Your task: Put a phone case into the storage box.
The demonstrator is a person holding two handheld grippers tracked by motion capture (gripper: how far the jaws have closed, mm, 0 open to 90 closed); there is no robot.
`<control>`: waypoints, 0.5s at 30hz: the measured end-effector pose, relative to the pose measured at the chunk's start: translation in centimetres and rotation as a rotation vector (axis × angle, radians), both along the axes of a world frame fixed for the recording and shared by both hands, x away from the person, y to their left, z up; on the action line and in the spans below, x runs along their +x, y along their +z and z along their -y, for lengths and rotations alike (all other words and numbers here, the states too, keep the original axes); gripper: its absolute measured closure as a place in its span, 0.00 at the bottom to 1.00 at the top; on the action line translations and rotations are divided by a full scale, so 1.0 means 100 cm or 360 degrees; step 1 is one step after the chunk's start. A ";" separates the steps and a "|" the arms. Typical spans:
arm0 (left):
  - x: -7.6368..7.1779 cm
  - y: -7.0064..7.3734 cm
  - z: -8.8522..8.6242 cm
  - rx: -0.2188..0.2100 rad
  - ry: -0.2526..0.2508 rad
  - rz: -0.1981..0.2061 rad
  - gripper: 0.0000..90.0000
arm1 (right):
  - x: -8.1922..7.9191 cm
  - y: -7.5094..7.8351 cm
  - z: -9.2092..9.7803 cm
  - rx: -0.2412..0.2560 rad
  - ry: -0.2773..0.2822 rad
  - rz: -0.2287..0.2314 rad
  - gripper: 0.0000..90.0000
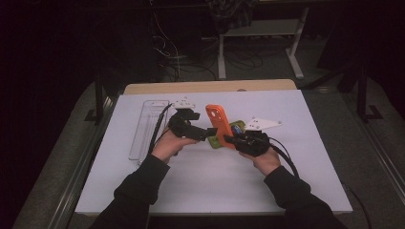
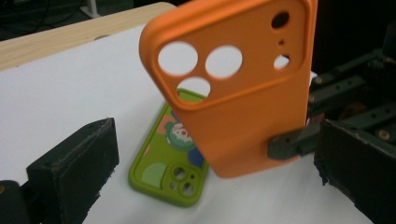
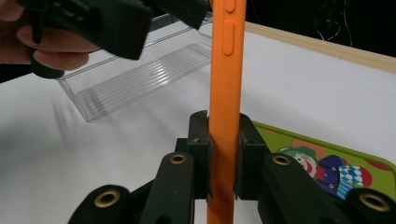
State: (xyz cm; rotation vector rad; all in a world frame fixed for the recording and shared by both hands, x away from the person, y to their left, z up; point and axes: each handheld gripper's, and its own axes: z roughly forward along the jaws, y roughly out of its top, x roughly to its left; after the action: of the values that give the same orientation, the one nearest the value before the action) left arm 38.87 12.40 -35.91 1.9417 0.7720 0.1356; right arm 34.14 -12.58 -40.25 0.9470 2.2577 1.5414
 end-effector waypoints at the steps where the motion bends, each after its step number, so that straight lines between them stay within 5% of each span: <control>1: 0.001 0.000 0.001 0.0007 -0.0007 -0.0002 0.00 | 0.000 0.000 0.000 0.0000 0.0002 -0.0001 0.87; 15: 0.007 -0.001 0.021 -0.0058 -0.0019 0.0013 0.00 | -0.002 0.000 -0.007 0.0016 0.0044 -0.0023 0.87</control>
State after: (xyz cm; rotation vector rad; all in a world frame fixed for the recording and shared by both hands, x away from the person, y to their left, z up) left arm 39.55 10.27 -36.01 1.9097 0.7524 0.1212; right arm 33.96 -11.88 -40.25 0.9365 2.2842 1.5638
